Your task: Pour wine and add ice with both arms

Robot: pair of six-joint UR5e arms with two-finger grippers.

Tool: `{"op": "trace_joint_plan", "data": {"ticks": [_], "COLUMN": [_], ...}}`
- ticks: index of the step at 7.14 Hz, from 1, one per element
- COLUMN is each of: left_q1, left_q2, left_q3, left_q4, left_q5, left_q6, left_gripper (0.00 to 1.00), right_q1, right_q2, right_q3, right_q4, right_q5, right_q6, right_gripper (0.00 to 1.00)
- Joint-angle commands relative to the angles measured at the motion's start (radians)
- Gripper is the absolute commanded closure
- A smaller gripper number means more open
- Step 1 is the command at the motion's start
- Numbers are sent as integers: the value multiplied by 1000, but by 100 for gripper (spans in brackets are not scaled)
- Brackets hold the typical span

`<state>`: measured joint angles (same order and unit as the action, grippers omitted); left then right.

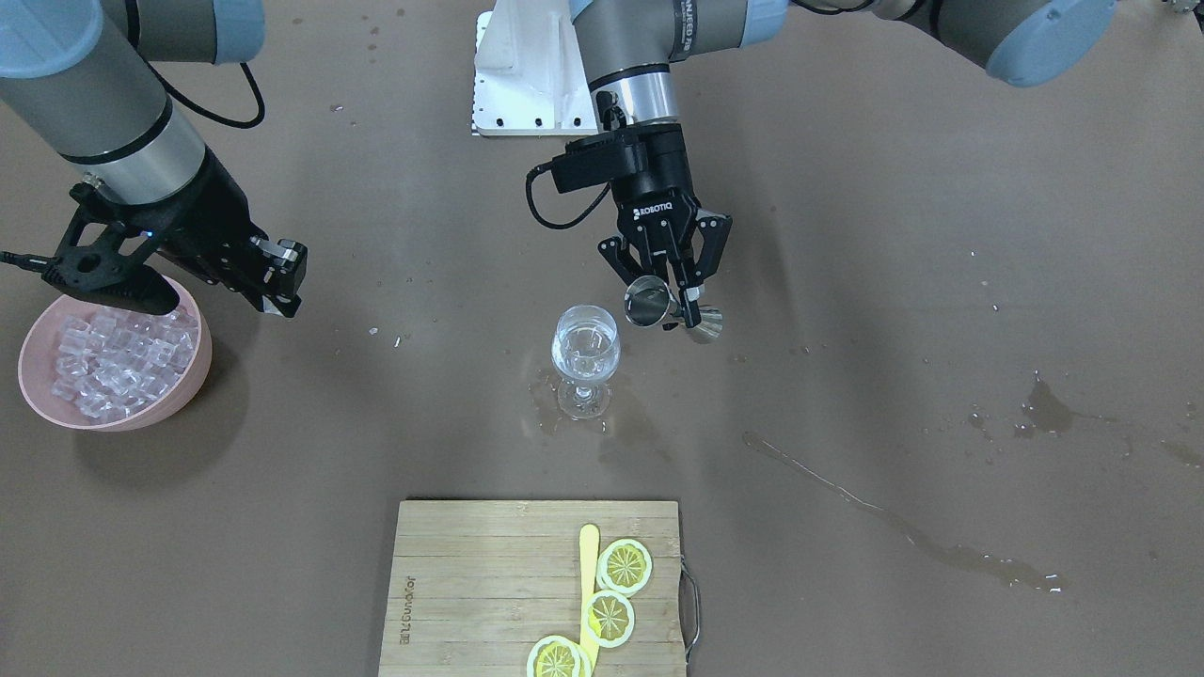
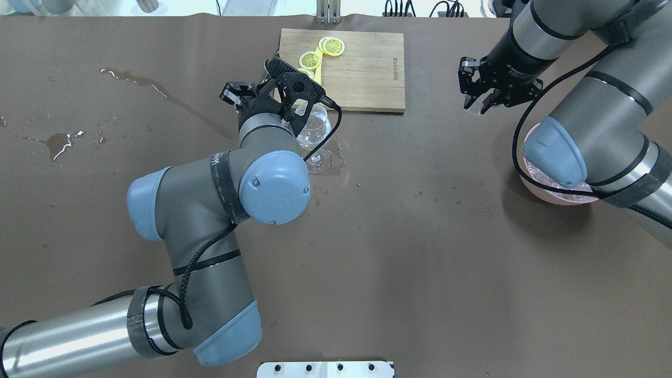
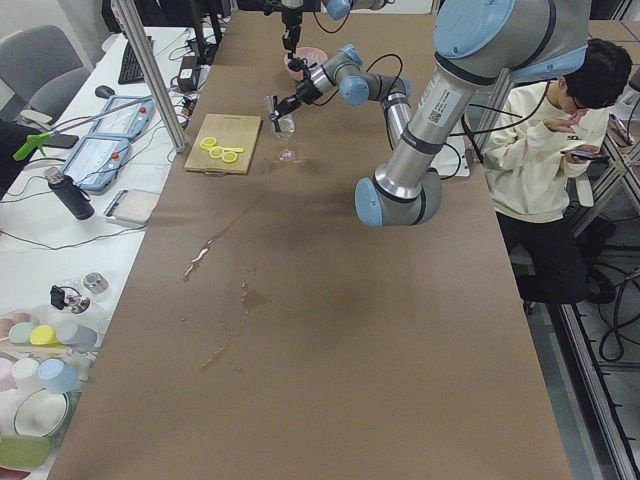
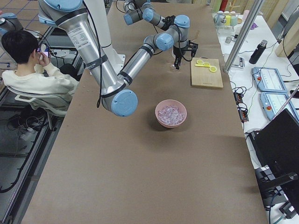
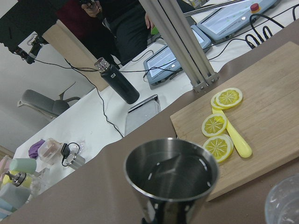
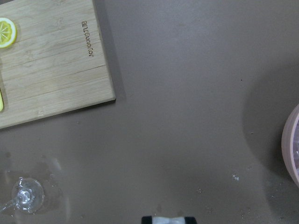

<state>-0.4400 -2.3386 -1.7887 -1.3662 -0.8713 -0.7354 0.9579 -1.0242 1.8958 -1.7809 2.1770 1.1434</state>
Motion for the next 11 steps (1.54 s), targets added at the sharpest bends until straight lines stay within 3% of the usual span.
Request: {"op": "trace_joint_plan", "data": {"ticks": [1, 5, 11], "left_q1": [7, 40, 53], "left_q2": [-40, -91, -105], "left_q3": [41, 97, 100], "left_q4": [59, 137, 305], "left_q5": [41, 101, 144], "left_q6": [2, 2, 8], "left_gripper": [100, 100, 100], "right_q1": [2, 1, 1], "right_q2": [-7, -7, -4], "right_q3": [12, 11, 14], "right_q4": [0, 5, 5], "right_q5": [1, 1, 3], "right_q6": [4, -7, -8], "right_gripper": [100, 100, 100]}}
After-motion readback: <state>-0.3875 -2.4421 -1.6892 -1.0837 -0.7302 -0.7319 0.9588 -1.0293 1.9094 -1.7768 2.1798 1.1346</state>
